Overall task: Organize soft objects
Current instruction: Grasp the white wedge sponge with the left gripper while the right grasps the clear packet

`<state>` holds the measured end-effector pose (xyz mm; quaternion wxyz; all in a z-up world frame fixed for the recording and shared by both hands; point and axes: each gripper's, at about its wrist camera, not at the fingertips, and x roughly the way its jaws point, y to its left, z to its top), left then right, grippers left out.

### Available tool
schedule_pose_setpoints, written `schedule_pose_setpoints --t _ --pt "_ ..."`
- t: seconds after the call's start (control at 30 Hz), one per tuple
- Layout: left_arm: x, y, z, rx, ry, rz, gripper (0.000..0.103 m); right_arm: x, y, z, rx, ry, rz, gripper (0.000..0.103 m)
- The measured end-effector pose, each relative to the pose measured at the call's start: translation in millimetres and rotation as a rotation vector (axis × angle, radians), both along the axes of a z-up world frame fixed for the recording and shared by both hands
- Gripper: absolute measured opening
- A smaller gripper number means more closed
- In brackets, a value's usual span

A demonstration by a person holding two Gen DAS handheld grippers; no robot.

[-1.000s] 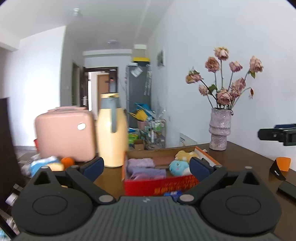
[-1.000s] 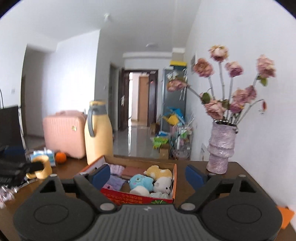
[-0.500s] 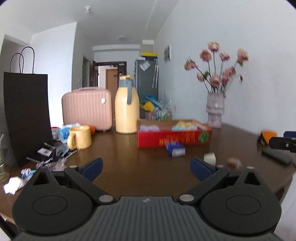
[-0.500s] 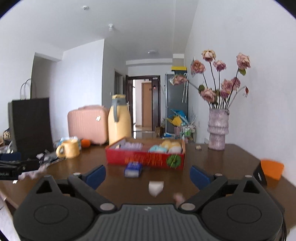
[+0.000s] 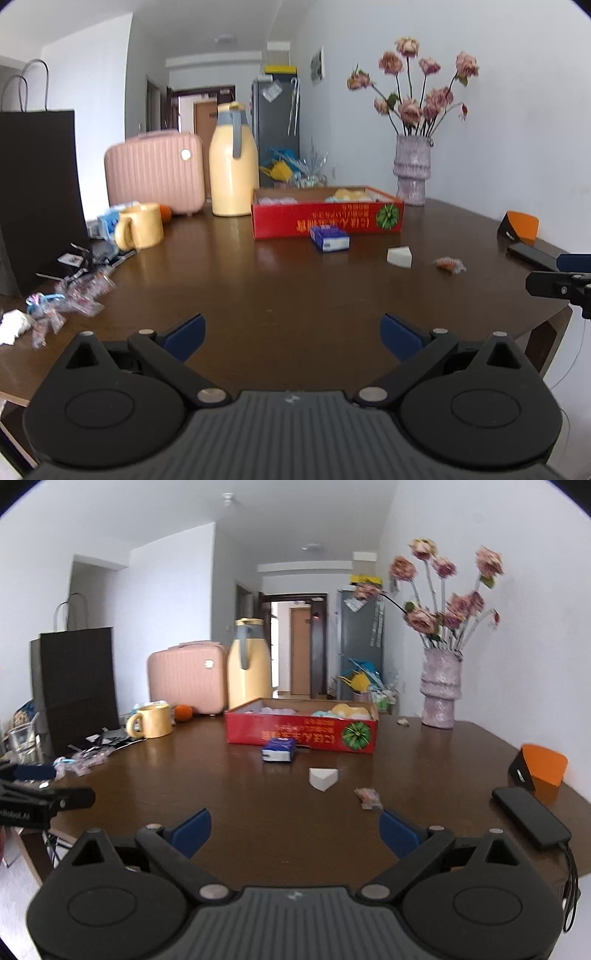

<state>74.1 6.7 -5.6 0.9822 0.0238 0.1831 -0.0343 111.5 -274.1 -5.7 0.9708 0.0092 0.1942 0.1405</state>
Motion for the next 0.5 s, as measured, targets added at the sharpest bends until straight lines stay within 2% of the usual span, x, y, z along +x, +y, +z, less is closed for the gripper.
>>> schedule_pose_setpoints --t 0.17,0.33,0.5 --pt "19.6 -5.5 -9.7 0.0 0.059 -0.005 0.103 15.2 -9.6 -12.2 0.02 0.041 -0.027 0.093" --pt "48.1 -19.2 -19.0 0.006 0.113 -0.037 0.103 43.9 -22.8 -28.9 0.069 0.127 -0.056 0.073" --pt "92.3 -48.1 -26.2 0.036 0.158 -0.122 0.103 82.3 -28.9 -38.8 0.06 0.165 -0.067 0.067"
